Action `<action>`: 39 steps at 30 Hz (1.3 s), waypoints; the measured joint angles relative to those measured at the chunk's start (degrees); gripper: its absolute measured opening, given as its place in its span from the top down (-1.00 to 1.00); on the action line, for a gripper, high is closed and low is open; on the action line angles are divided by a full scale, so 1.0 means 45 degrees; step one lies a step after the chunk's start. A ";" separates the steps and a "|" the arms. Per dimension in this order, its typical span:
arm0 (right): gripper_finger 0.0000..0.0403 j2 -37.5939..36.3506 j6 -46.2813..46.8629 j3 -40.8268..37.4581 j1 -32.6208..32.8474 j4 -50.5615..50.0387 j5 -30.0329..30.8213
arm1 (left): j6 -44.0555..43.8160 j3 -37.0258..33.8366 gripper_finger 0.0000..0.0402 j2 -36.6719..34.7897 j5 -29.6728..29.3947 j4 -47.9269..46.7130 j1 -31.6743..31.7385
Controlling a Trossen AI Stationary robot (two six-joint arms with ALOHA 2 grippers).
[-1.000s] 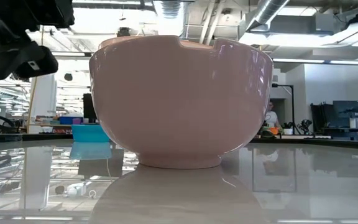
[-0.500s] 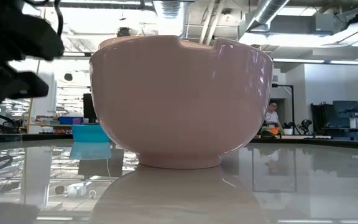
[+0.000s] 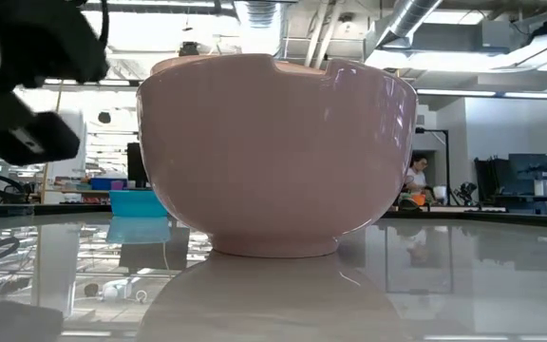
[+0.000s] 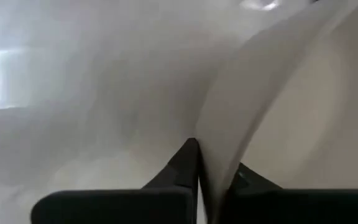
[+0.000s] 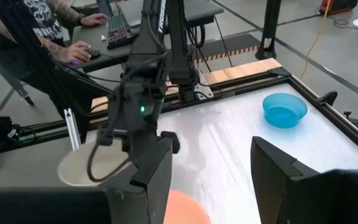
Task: Nest bowls inside each other
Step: Stack the gray bowl on top of the light orange bowl
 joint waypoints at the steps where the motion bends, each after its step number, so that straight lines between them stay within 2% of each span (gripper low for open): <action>1: 0.09 0.0000 0.0010 0.0000 0.0000 -0.0102 0.0000 | -0.0130 0.0000 1.00 -0.0049 0.0060 0.0426 0.0055; 8: 0.09 0.0000 0.0486 0.0000 0.0005 -0.0801 -0.0015 | -0.0729 0.0000 1.00 -0.1223 -0.0411 0.3307 0.0820; 13: 0.09 0.0000 0.0527 0.0000 0.0000 -0.0896 -0.0029 | -0.1197 0.0002 1.00 -0.2373 -0.2736 0.3919 0.1580; 17: 0.09 0.0000 0.0340 0.0000 0.0000 -0.0891 -0.0026 | -0.1657 0.0005 1.00 -0.2487 -0.4069 0.4861 0.2405; 21: 0.09 0.0000 0.0335 -0.0002 -0.0034 -0.0874 -0.0024 | -0.2119 0.0008 1.00 -0.1938 -0.4626 0.5490 0.3060; 27: 0.09 0.0000 0.0296 -0.0005 -0.0039 -0.0847 -0.0019 | -0.2395 0.0550 1.00 -0.0449 -0.4489 0.5257 0.3361; 32: 0.09 -0.0064 0.0291 -0.0005 -0.0039 -0.0856 0.0012 | -0.2405 0.1508 1.00 0.1098 -0.4000 0.4926 0.3352; 39: 0.09 -0.0213 0.0298 -0.0005 -0.0038 -0.1012 0.0081 | -0.1957 0.3344 1.00 0.2670 -0.3707 0.3270 0.3560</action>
